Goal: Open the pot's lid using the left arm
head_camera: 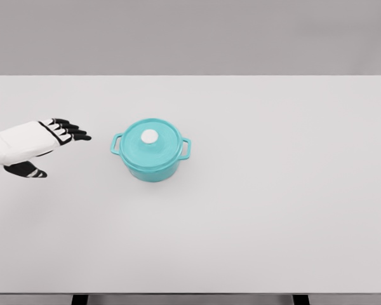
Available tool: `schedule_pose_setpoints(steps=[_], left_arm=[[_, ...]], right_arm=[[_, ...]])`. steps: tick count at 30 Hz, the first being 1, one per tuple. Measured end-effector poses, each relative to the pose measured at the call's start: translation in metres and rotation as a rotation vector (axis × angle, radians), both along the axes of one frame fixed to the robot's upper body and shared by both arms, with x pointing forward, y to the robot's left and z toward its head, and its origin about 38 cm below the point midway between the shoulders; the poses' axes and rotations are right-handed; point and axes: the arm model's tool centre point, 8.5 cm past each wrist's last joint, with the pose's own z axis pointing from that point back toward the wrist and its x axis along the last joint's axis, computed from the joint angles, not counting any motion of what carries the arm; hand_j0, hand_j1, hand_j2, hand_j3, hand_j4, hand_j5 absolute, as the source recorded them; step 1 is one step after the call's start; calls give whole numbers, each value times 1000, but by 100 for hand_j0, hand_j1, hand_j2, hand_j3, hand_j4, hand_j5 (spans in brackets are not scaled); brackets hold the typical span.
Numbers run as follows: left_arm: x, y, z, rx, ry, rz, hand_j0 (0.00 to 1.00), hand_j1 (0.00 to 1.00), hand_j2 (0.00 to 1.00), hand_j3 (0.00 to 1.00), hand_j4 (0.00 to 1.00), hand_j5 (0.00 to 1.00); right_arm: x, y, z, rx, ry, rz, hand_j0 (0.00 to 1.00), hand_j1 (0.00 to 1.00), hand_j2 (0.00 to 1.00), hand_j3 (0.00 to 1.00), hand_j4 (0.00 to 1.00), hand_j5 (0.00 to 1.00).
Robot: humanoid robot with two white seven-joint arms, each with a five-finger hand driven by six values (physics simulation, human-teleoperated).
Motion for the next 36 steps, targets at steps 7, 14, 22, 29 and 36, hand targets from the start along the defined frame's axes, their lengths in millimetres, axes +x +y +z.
schedule_pose_setpoints(steps=[7, 14, 22, 29, 36], left_arm=[[2, -2, 2, 2, -5, -4, 100, 100, 100, 100, 100, 100], [10, -17, 20, 16, -32, -42, 100, 100, 100, 100, 100, 100], [60, -86, 83, 51, -132, -290, 100, 100, 100, 100, 100, 100], [83, -167, 52, 80, 7, -352, 100, 100, 100, 100, 100, 100], [98, -179, 31, 73, 132, -243, 99, 99, 99, 99, 99, 99]], right_arm=[[-3, 0, 0, 0, 5, 1, 100, 100, 100, 100, 100, 100], [-3, 0, 0, 0, 5, 1, 100, 100, 100, 100, 100, 100], [-3, 0, 0, 0, 5, 1, 100, 100, 100, 100, 100, 100], [-3, 0, 0, 0, 5, 1, 100, 100, 100, 100, 100, 100], [-3, 0, 0, 0, 5, 1, 100, 100, 100, 100, 100, 100]])
